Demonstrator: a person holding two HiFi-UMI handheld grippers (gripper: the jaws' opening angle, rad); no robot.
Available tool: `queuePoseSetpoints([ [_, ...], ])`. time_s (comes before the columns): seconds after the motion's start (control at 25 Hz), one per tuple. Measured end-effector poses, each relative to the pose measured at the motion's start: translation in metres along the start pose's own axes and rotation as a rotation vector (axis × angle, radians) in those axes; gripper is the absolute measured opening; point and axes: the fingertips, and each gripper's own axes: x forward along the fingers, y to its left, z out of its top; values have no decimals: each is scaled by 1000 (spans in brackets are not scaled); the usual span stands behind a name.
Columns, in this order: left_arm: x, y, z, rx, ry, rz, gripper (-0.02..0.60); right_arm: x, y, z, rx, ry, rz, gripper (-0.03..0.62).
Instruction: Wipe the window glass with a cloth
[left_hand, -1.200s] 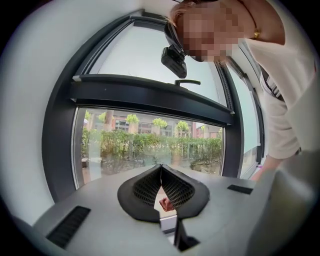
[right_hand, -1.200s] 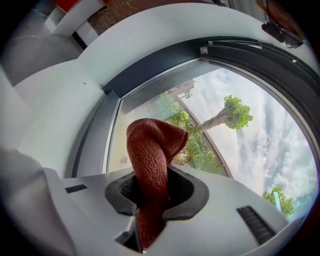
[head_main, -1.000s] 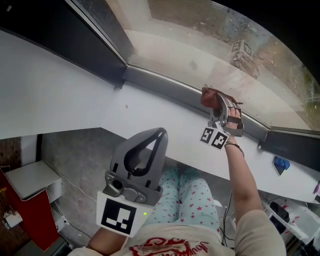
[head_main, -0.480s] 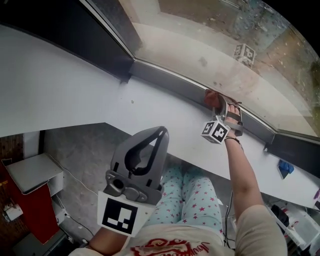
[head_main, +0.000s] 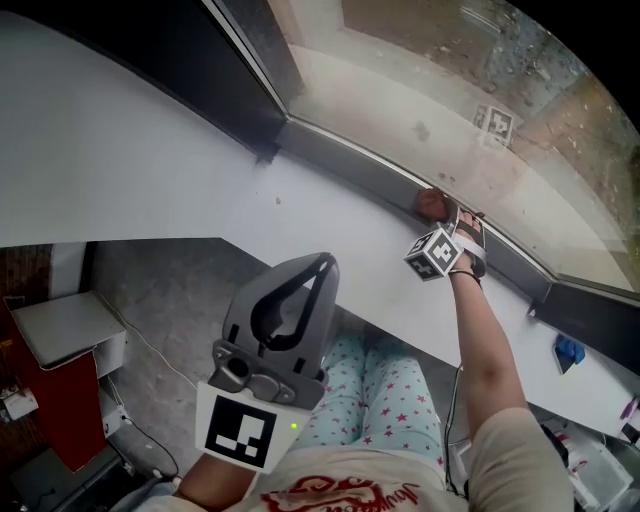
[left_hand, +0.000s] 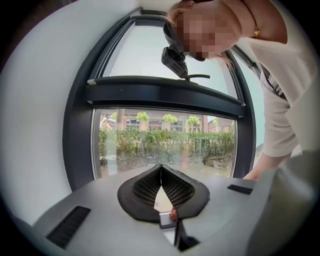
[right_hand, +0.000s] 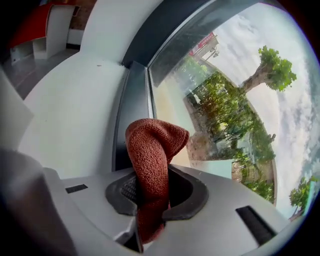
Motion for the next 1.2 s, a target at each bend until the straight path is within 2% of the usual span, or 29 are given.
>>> queuePoseSetpoints([
  [0.08,-4,-4,11,1,-23,8,21,-23,-24,19,-35,-67,-51,89],
  [0.16,-8,-10,29,0,-55,11,21,-68,-59,48,-75,-179,-127,89],
  [0.4,-27,-37,88,11,-139,16,21,-284,-189,133,-114,-548,-462,89],
  [0.56,-37,-50,111,1,-204,27,21,-364,-245,162,-114,-663,-621,89],
  [0.76,-48,-49,113,-12,-203,-21,21,-392,-275,182,-123,-657,-755,89],
  [0.88,-46,-24,122,10,-211,-55,21,-389,-286,192,-120,-611,-805,89],
  [1.04,-34,6,130,71,-212,-145,21,-382,-295,199,-103,-555,-893,89],
  [1.2,-26,31,123,51,-201,-209,21,-368,-298,206,-108,-476,-940,89],
])
